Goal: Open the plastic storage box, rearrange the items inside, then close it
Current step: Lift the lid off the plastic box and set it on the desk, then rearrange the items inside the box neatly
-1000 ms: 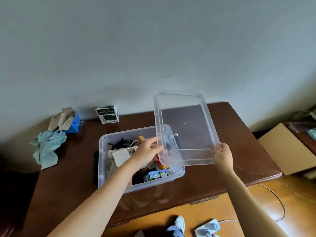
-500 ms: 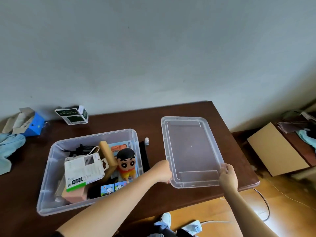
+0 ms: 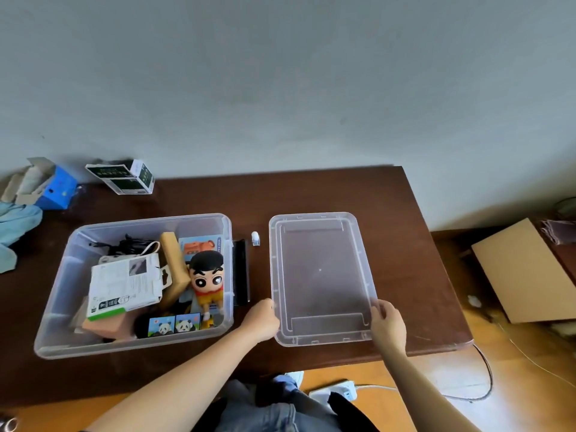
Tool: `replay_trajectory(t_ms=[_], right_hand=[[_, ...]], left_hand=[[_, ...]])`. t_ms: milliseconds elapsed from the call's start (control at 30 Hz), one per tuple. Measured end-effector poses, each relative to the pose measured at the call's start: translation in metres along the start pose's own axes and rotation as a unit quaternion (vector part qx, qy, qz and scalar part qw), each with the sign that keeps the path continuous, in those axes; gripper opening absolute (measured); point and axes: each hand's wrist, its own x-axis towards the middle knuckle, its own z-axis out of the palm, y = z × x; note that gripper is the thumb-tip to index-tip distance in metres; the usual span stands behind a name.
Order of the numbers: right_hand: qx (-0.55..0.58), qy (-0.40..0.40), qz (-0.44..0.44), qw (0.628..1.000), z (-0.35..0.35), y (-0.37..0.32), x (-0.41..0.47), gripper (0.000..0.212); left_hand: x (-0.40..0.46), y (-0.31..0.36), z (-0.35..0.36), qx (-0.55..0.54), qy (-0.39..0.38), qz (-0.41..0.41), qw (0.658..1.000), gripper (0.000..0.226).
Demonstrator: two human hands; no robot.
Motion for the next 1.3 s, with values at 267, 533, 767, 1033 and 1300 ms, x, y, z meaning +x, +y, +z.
replay_trajectory(t_ms=[267,533,767,1033,1300], right_hand=[[-0.023,-0.012,-0.036,0.999,0.001,-0.005,0.000,0.036],[-0.024,0.006,-0.040,0.999,0.005,-0.003,0.000,0.040],[0.051,0.056,-0.035,0.997,0.001,-0.043,-0.001,0.034],[0.130,-0.048,-0.162,0.977,0.030,-0.151,-0.022,0.031],[0.134,-0.117,-0.249,0.952,0.087,-0.235,-0.080,0.024]], left_hand=[[0.005,-0.009,0.007,0.000,0.041,-0.025,0.999,0.053],[-0.002,-0.008,0.015,0.010,0.046,-0.035,0.998,0.063],[-0.030,0.014,-0.002,0.058,0.017,0.037,0.998,0.059],[-0.082,0.026,-0.077,-0.163,-0.095,0.175,0.966,0.030],[-0.090,-0.072,-0.170,-0.281,0.162,0.162,0.932,0.024]])
